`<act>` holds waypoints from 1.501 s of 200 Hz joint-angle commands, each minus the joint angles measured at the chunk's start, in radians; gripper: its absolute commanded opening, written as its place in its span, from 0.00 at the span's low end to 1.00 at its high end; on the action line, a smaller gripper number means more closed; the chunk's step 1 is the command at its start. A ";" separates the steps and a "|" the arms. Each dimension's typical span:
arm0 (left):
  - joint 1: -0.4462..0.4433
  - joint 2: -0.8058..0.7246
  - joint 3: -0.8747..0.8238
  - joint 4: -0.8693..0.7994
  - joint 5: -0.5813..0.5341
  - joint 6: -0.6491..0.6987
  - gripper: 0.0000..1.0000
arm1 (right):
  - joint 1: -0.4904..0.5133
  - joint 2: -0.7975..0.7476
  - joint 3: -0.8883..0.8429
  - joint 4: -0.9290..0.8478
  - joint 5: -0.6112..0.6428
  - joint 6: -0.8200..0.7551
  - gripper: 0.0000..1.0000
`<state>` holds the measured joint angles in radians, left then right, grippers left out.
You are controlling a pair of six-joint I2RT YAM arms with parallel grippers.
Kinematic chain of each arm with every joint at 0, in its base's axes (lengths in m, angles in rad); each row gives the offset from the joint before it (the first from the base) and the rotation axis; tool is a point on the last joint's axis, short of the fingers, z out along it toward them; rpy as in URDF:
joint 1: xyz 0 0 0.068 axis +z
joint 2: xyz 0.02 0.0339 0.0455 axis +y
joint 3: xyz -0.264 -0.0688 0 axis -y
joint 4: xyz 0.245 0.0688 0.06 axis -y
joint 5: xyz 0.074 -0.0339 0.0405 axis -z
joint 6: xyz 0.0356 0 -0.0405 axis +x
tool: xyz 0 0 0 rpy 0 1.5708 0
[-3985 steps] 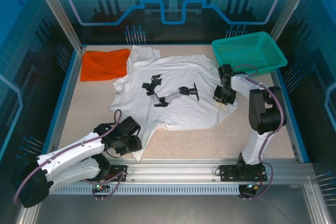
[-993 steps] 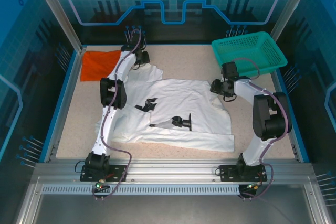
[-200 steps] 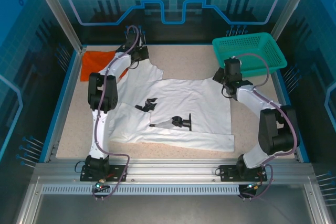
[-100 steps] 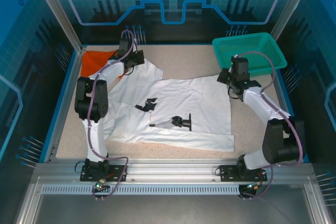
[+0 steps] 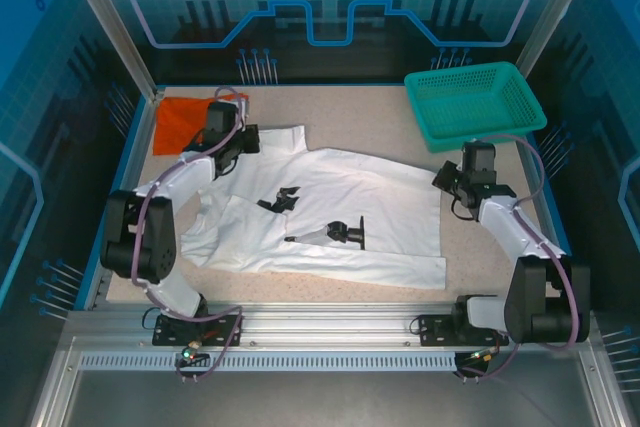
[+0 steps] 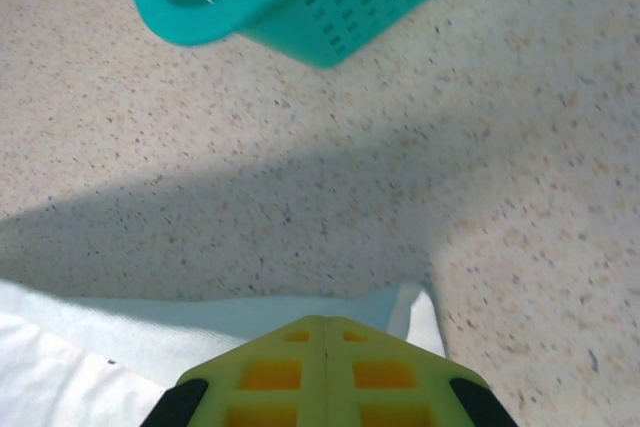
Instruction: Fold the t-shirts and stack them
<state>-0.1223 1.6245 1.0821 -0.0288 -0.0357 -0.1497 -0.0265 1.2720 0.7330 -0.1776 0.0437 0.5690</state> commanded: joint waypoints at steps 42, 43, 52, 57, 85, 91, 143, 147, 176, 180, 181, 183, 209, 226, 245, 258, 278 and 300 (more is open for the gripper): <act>0.010 -0.218 -0.170 -0.140 -0.118 -0.054 0.00 | -0.038 -0.044 -0.069 0.007 -0.016 0.060 0.00; 0.010 -0.220 -0.174 -0.144 -0.119 -0.058 0.00 | -0.038 -0.044 -0.070 0.007 -0.017 0.061 0.00; 0.011 -0.245 -0.197 -0.157 -0.118 -0.075 0.00 | -0.042 -0.034 -0.074 0.013 -0.021 0.066 0.00; 0.009 -0.259 -0.207 -0.164 -0.114 -0.079 0.00 | -0.043 -0.030 -0.075 0.013 -0.021 0.070 0.00; 0.006 -0.323 -0.252 -0.218 -0.152 -0.126 0.00 | -0.047 -0.017 -0.087 0.031 -0.032 0.087 0.00; 0.007 -0.334 -0.261 -0.233 -0.166 -0.141 0.00 | -0.047 -0.017 -0.090 0.033 -0.034 0.090 0.00; 0.007 -0.403 -0.326 -0.316 -0.249 -0.239 0.00 | -0.058 -0.008 -0.100 0.037 -0.035 0.092 0.00; 0.007 -0.409 -0.330 -0.325 -0.258 -0.246 0.00 | -0.058 -0.007 -0.098 0.033 -0.033 0.092 0.00; 0.007 -0.469 -0.371 -0.361 -0.314 -0.299 0.00 | -0.069 0.010 -0.100 0.030 -0.037 0.101 0.00; 0.007 -0.478 -0.377 -0.362 -0.316 -0.304 0.00 | -0.072 0.012 -0.099 0.030 -0.039 0.101 0.00; 0.007 -0.479 -0.379 -0.362 -0.317 -0.305 0.00 | -0.072 0.013 -0.098 0.030 -0.040 0.101 0.00; 0.007 -0.484 -0.381 -0.361 -0.318 -0.308 0.00 | -0.072 0.015 -0.098 0.030 -0.041 0.101 0.00; 0.007 -0.540 -0.409 -0.361 -0.326 -0.337 0.00 | -0.075 0.025 -0.093 0.028 -0.044 0.101 0.00; 0.007 -0.565 -0.426 -0.367 -0.329 -0.359 0.00 | -0.075 0.030 -0.095 0.030 -0.044 0.103 0.00; 0.008 -0.602 -0.452 -0.361 -0.325 -0.390 0.00 | -0.077 0.035 -0.093 0.030 -0.046 0.104 0.00; 0.007 -0.638 -0.473 -0.354 -0.338 -0.410 0.00 | -0.079 0.039 -0.093 0.030 -0.050 0.106 0.00; 0.008 -0.692 -0.505 -0.366 -0.358 -0.449 0.09 | -0.082 0.037 -0.095 0.028 -0.050 0.109 0.00; 0.007 -0.771 -0.534 -0.415 -0.414 -0.514 0.17 | -0.091 0.014 -0.106 0.015 -0.048 0.130 0.00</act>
<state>-0.1207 0.9318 0.5785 -0.3798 -0.3595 -0.5690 -0.0910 1.3045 0.6357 -0.1490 0.0055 0.6685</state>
